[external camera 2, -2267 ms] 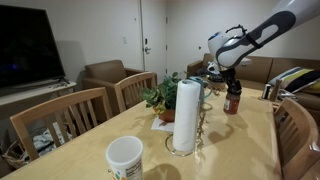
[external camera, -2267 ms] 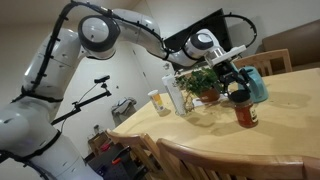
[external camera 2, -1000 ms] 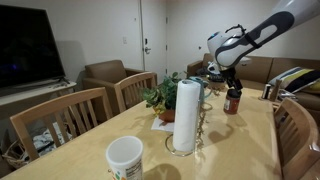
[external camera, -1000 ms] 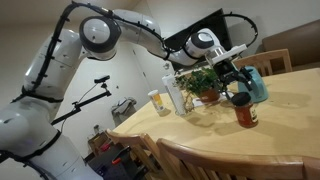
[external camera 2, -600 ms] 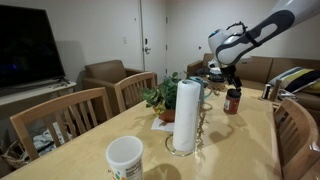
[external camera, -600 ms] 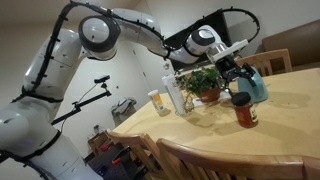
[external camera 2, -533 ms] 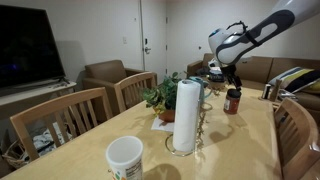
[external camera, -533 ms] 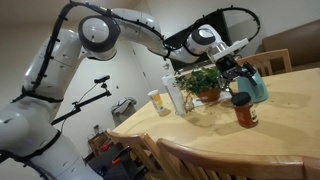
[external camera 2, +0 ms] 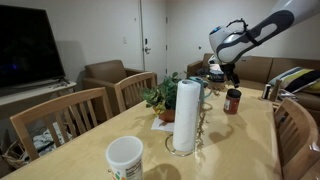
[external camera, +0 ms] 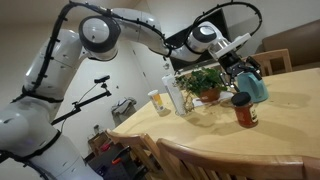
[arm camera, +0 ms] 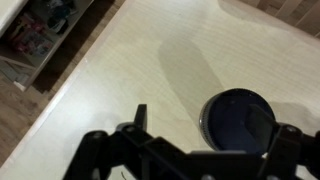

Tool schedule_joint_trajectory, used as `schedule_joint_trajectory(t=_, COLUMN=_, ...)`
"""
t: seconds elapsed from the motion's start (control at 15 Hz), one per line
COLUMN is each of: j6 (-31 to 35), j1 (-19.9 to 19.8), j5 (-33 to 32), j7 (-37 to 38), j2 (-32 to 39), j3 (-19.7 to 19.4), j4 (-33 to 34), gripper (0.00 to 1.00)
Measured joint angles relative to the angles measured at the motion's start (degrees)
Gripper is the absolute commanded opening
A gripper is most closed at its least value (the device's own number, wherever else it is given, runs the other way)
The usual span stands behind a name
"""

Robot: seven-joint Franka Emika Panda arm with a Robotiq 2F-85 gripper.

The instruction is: Use the black lid to close the jar

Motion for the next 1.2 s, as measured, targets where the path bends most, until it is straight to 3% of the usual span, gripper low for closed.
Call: schedule_joint_trajectory(t=1.2, j6=0.92, j1=-0.94, j5=0.0, j7=-0.01, j2=4.59, j3=-0.29, j4=5.06, gripper=1.0)
